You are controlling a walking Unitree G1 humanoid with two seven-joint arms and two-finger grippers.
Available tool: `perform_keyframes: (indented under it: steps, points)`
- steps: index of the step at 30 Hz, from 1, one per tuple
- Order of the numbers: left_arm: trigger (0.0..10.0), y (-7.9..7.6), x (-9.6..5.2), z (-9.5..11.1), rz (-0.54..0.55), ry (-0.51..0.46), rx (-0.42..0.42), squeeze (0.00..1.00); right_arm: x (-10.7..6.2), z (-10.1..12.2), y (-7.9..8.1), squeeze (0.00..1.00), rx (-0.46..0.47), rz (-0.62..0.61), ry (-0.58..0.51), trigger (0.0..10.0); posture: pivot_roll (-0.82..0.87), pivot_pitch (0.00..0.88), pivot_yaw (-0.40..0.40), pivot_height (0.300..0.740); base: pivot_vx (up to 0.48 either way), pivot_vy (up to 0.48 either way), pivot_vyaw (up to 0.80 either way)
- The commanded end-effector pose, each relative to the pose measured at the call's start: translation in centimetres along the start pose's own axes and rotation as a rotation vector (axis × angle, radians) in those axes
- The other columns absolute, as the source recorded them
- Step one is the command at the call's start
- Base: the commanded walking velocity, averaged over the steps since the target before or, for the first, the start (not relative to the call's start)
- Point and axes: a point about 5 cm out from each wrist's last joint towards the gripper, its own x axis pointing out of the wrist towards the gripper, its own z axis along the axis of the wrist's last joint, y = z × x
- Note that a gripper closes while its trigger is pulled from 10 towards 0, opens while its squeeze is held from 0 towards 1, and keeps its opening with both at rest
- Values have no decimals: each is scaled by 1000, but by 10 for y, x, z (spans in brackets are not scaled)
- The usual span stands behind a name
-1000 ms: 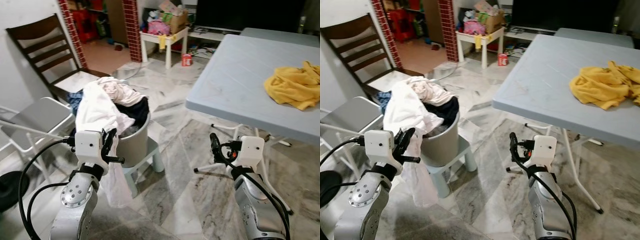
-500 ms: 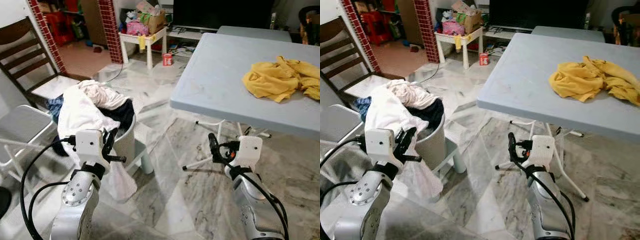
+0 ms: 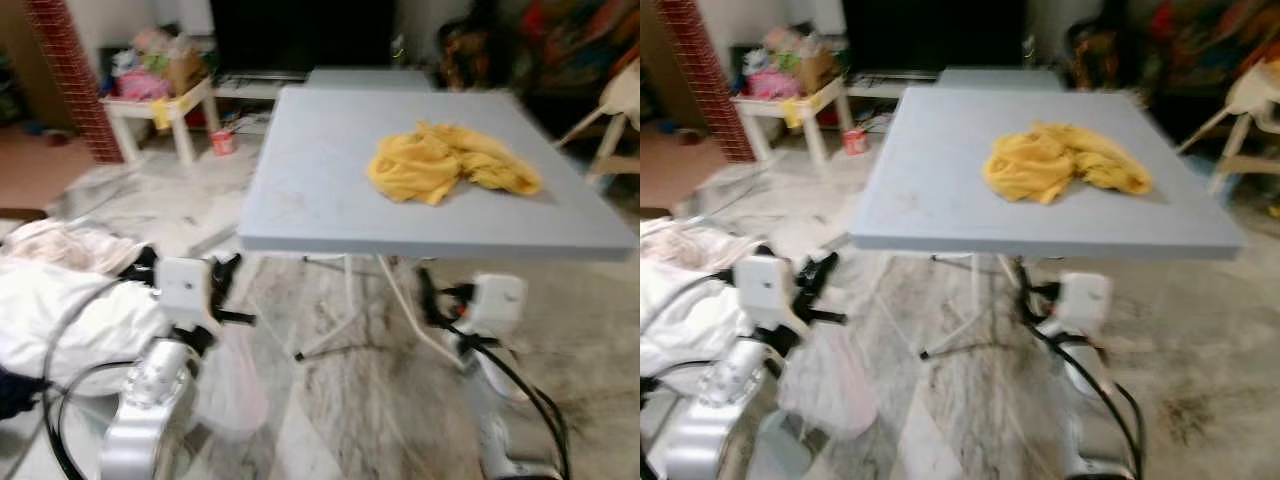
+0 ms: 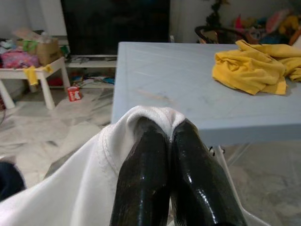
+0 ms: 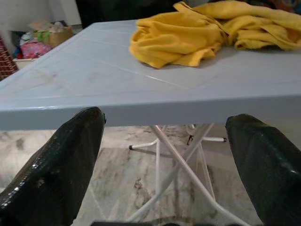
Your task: Hang hanger
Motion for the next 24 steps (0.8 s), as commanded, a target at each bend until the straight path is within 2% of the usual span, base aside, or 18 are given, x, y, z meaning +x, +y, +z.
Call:
perform_keyframes:
  steps: [1,9,12,17,20,21,22,24]
  points:
    - [10000,-8,3,8,-33,-28,-2,0,1,2,-7,0,-10,-24,-4,10000,-41,0,65,740,270,0,0]
    - [10000,-13,5,8,-66,-22,-2,0,1,1,-5,0,-11,-28,-6,10000,-44,0,71,740,260,0,0]
    - [10000,-20,11,9,-92,-19,-3,0,2,1,-6,0,-12,-30,-5,10000,-44,0,72,740,81,0,0]
    - [10000,-36,20,13,-183,-29,16,0,4,1,-5,0,-12,-29,-8,10000,-47,0,73,740,0,0,0]
    - [10000,-55,31,14,-288,-16,18,0,6,2,-2,0,-9,-26,-12,10000,-50,0,74,740,0,0,0]
    - [10000,-64,36,18,-344,-34,44,0,7,2,-2,0,-9,-26,-12,10000,-54,0,77,740,0,0,0]
    - [10000,-64,36,18,-344,-34,44,0,7,2,-2,0,-9,-26,-12,10000,-54,0,77,740,0,0,0]
    - [10000,-80,44,25,-431,-65,82,0,8,2,-1,0,-10,-25,-14,10000,-58,0,81,740,0,0,0]
